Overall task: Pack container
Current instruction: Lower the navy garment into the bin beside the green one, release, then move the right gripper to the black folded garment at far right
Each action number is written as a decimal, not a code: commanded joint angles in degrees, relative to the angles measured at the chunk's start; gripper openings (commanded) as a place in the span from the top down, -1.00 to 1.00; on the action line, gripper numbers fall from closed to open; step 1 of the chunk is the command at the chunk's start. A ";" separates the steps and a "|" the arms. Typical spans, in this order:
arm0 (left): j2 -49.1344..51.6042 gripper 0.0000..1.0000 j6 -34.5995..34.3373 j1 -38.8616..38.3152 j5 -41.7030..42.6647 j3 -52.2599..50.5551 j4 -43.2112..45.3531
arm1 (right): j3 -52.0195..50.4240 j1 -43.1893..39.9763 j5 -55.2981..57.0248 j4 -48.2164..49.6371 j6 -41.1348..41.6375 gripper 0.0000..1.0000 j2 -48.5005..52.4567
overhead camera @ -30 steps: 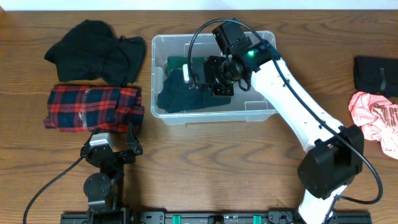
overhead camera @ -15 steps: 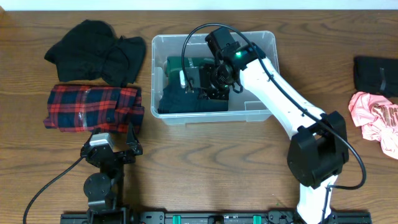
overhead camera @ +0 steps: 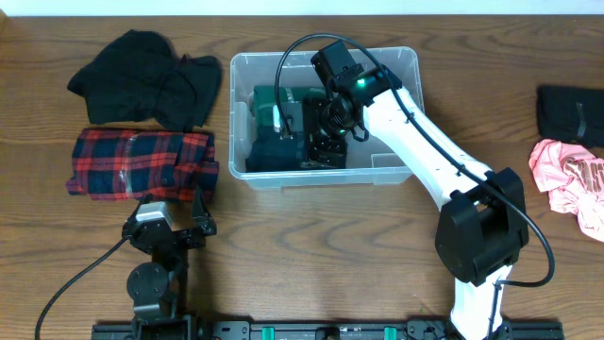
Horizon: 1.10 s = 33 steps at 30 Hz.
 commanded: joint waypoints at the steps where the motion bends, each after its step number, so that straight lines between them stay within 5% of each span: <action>1: -0.31 -0.96 0.35 0.28 -0.50 -0.98 -1.99 | -0.02 0.52 -0.52 0.48 1.40 -0.76 0.42; 4: -0.31 -0.96 0.35 0.28 -0.50 -0.98 -1.99 | 0.00 0.48 1.95 3.30 3.39 -0.72 0.09; 8: -0.31 -0.96 0.35 0.28 -0.50 -0.98 -1.99 | 0.52 0.35 6.71 10.43 15.89 -0.79 -2.43; 10: -0.31 -0.96 0.35 0.28 -0.50 -0.98 -1.99 | 0.96 -0.11 9.14 12.98 23.26 -0.99 -4.26; 17: -0.31 -0.96 0.35 0.28 -0.50 -0.98 -1.99 | 1.01 -5.90 22.84 15.37 39.19 -0.99 -12.15; 24: -0.31 -0.96 0.35 0.28 -0.50 -0.98 -1.99 | 1.01 -19.58 35.43 9.16 53.94 -0.98 -16.22; 33: -0.31 -0.96 0.35 0.28 -0.50 -0.98 -1.99 | 0.90 -42.16 35.71 0.37 64.00 -0.98 -16.26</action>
